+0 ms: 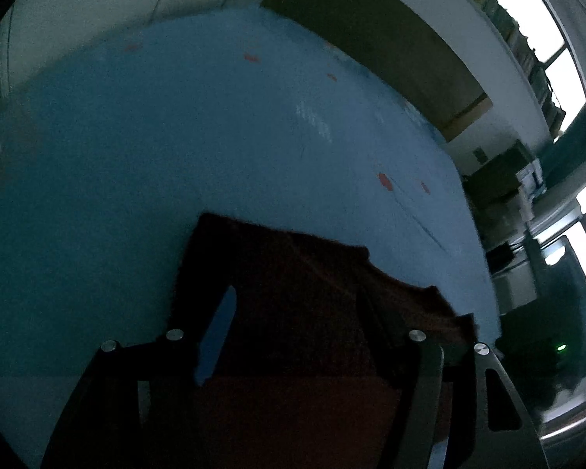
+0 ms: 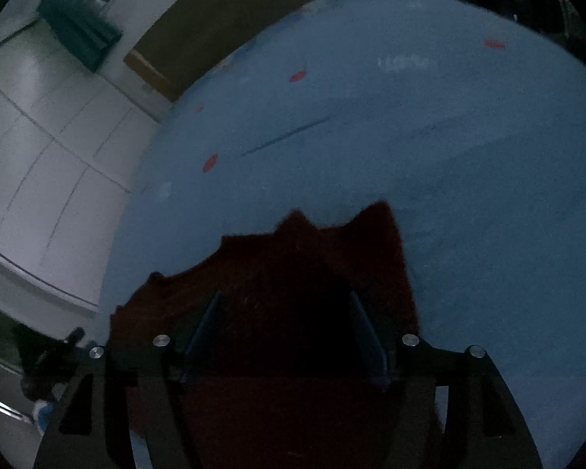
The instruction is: Fold small clothes
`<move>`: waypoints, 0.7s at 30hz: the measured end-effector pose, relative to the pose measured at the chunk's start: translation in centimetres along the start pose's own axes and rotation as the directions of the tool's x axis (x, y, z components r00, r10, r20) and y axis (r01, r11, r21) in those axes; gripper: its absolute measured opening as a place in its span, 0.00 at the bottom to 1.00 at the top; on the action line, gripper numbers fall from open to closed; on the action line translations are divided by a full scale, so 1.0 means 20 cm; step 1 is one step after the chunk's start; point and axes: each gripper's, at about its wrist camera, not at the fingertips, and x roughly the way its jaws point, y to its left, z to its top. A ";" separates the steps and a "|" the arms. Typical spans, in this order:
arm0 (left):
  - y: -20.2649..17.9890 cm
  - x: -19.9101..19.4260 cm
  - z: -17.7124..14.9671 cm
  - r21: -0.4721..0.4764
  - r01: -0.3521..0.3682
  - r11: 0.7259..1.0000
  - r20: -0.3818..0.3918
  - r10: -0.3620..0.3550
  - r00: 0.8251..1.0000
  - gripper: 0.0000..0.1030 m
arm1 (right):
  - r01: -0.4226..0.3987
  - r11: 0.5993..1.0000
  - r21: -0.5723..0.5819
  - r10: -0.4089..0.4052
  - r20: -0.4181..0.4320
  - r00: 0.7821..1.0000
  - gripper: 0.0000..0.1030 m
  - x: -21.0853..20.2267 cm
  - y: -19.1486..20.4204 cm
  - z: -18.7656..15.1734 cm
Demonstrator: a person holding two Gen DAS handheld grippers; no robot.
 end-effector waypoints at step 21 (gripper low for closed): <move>-0.08 0.43 -0.34 0.234 -0.298 0.925 0.069 0.290 0.954 0.57 | 0.291 0.870 -0.397 -0.304 0.031 0.952 0.67 0.30 0.21 -0.13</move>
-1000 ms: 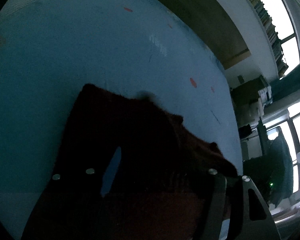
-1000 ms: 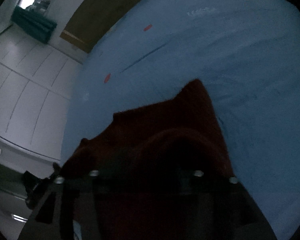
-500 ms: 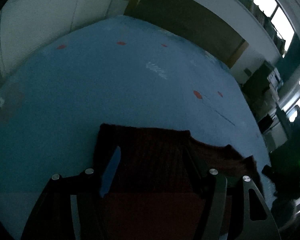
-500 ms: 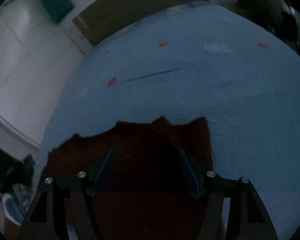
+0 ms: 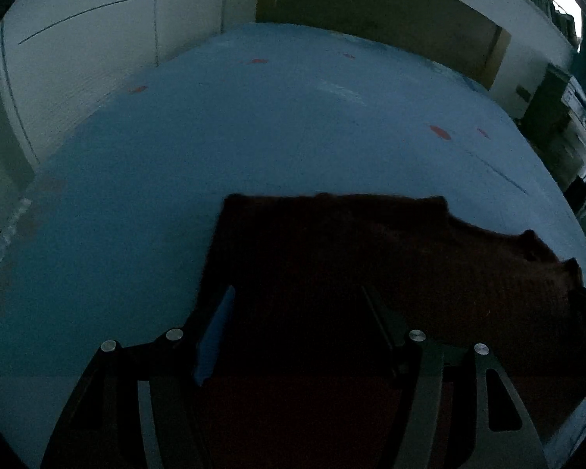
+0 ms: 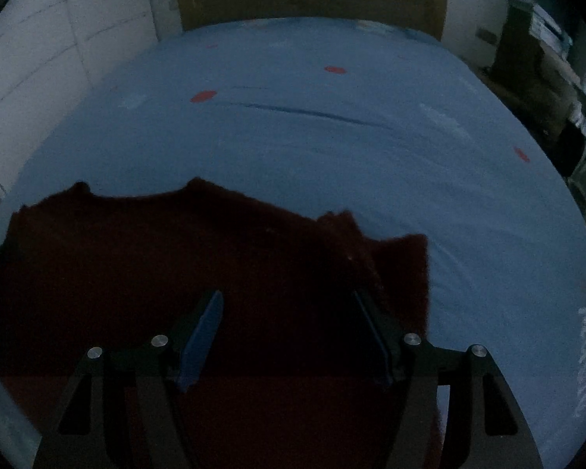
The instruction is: Fold small clothes
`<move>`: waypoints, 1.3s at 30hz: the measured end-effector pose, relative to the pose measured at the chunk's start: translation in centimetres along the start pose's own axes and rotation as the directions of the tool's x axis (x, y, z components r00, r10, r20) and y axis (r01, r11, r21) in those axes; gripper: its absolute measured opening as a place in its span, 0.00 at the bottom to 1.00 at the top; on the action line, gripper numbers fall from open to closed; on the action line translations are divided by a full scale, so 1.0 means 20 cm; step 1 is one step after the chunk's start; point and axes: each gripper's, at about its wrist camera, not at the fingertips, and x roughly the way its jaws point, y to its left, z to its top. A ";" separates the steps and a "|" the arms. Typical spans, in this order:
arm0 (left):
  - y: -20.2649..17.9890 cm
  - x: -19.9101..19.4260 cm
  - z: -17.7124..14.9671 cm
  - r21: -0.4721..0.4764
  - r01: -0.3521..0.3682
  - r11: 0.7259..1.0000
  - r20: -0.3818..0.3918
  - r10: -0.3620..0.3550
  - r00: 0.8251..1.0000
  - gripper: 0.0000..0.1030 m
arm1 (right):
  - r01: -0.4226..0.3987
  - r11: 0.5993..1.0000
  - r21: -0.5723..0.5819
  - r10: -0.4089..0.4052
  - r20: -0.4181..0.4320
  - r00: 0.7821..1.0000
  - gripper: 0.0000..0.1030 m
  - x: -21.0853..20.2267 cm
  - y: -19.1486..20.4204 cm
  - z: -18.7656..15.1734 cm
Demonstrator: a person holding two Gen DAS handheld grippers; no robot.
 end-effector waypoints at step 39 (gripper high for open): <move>-0.14 -0.22 -0.38 0.121 -0.037 0.992 0.126 0.022 0.992 0.57 | -0.022 0.999 -0.024 0.023 0.050 0.998 0.71 -0.26 0.07 -0.40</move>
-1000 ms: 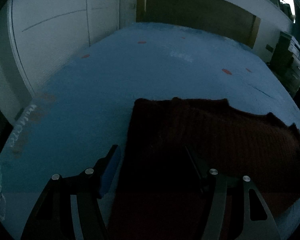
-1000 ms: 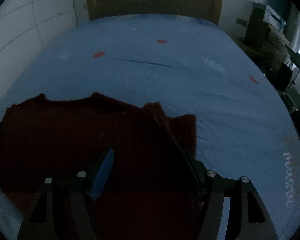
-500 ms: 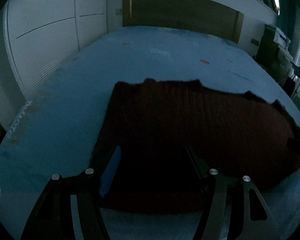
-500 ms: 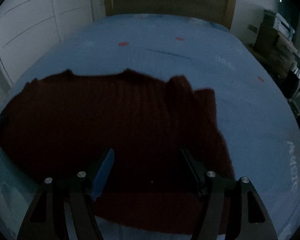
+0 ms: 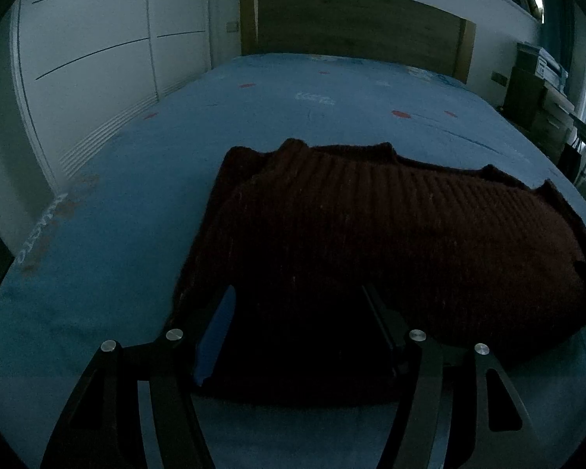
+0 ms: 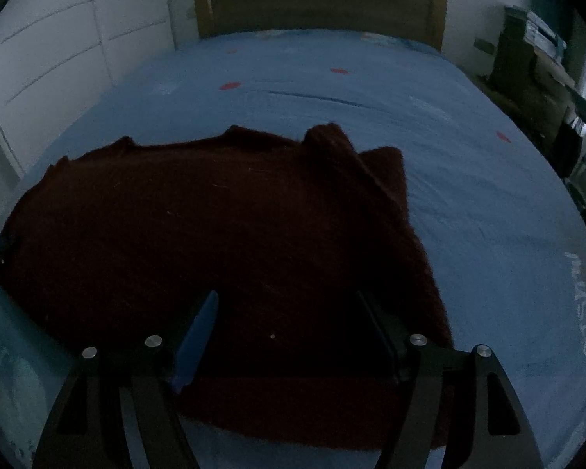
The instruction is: Fold small clothes
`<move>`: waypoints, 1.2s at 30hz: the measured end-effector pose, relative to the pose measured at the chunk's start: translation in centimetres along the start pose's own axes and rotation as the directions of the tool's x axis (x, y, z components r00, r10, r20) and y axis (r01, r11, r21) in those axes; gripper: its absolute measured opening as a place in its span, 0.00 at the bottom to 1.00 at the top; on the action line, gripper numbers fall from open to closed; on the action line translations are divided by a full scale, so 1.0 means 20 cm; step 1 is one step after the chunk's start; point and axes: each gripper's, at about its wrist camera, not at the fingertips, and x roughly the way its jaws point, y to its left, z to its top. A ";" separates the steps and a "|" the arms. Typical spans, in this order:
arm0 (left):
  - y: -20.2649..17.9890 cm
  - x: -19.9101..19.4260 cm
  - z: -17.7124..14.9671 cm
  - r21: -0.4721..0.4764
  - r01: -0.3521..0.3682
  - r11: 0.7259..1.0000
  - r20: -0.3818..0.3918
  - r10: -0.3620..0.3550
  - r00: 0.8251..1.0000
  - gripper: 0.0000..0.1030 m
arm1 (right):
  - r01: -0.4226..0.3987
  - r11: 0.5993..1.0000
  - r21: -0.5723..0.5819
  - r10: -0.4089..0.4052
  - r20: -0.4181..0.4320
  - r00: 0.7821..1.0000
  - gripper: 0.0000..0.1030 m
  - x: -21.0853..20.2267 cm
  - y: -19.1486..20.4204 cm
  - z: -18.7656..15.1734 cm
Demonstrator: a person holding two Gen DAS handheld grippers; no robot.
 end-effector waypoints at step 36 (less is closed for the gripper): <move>0.35 -0.34 -0.17 -0.363 0.145 0.920 -0.130 -0.204 0.970 0.63 | 0.047 0.992 0.116 -0.042 -0.050 0.998 0.71 -0.36 -0.18 -0.31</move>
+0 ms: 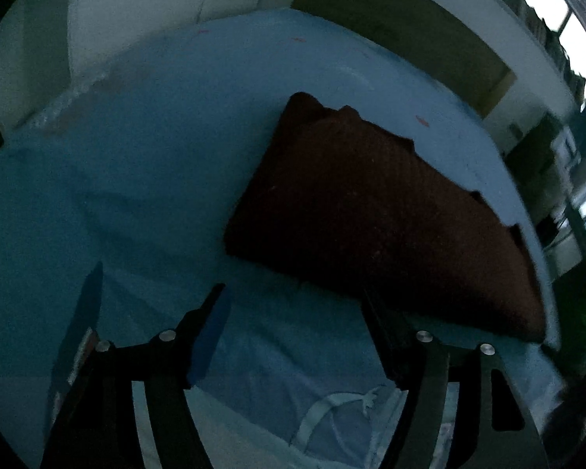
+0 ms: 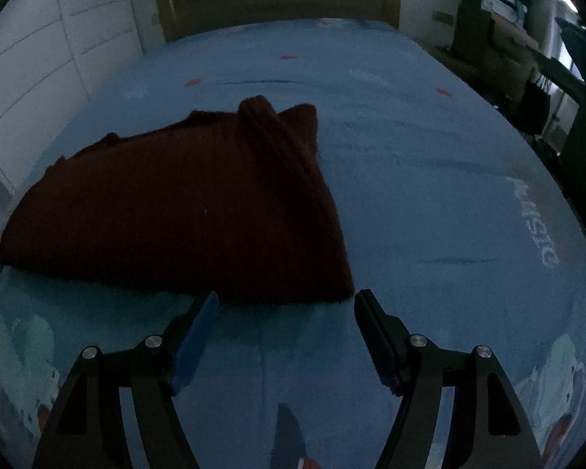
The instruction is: Fold small clothes
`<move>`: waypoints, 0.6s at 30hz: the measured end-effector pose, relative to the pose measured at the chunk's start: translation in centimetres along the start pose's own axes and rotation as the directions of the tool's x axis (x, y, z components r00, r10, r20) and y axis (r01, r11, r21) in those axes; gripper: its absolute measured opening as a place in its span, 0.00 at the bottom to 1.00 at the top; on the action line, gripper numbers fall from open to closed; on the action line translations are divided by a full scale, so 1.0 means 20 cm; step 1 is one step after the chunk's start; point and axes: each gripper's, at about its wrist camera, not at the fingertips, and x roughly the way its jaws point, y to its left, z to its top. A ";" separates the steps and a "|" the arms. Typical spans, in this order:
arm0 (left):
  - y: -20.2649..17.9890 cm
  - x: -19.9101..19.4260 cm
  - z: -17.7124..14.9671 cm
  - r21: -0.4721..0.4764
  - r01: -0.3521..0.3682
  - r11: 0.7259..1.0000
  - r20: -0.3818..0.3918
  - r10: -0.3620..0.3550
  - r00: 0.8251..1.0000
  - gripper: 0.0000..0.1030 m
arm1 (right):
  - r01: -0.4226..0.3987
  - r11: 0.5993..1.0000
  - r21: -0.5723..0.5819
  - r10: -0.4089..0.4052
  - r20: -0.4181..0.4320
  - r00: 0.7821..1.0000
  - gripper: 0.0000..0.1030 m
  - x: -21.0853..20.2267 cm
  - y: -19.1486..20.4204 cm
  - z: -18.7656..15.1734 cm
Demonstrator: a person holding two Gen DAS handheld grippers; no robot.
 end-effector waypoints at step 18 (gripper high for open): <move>0.10 0.17 0.06 -0.289 0.315 0.904 0.061 -0.311 0.949 0.69 | -0.051 0.997 0.062 0.053 -0.034 0.998 0.71 -0.01 -0.02 -0.18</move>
